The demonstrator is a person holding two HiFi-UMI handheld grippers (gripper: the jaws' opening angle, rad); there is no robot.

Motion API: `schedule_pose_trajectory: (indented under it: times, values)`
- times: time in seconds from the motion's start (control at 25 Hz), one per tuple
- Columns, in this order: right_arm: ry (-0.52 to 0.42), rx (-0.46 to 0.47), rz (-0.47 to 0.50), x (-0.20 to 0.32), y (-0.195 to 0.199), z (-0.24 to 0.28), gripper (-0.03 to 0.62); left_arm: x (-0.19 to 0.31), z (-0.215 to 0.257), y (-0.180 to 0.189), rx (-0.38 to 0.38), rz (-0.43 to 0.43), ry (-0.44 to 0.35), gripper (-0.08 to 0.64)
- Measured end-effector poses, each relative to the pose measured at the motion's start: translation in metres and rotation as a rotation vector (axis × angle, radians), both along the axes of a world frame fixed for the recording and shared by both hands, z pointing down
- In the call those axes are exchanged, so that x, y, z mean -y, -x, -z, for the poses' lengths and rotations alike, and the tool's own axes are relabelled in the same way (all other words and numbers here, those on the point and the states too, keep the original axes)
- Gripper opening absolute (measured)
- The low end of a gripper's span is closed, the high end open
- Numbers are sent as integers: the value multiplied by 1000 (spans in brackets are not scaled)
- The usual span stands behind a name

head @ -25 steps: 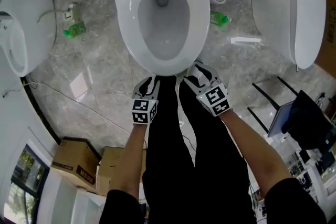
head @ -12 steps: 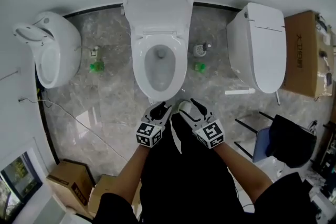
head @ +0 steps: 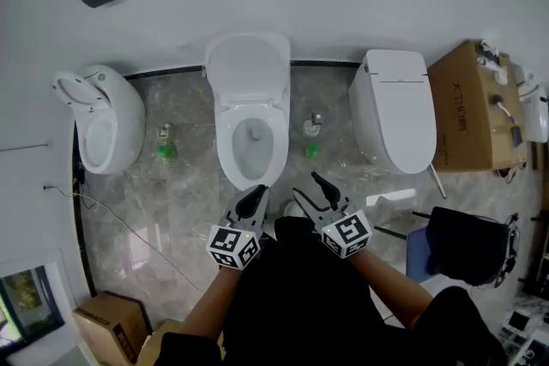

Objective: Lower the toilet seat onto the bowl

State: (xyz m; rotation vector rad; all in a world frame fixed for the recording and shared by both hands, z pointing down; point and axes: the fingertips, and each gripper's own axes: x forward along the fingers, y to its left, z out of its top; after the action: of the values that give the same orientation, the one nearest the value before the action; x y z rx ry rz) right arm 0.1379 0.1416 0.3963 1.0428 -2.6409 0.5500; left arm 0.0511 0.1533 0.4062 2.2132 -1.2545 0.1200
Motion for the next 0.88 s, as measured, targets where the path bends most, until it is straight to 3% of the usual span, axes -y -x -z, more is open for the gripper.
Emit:
schedule_pose_trajectory:
  times: [0.2, 0.32, 0.48, 0.72, 0.88]
  values:
    - [-46, -6, -56, -20, -4, 37, 210, -24, 50, 10, -8, 52, -61, 20]
    - [-56, -3, -129, -22, -9, 55, 69, -30, 73, 19, 32, 63, -108, 17]
    - [-50, 34, -192, -22, 3, 81, 54, -30, 103, 39, 34, 66, -157, 17]
    - [-198, -5, -179, -37, 48, 140, 43, -54, 133, 68, 39, 8, -233, 15]
    - [-211, 7, -213, -47, 69, 157, 38, -70, 142, 95, 80, 15, -251, 15]
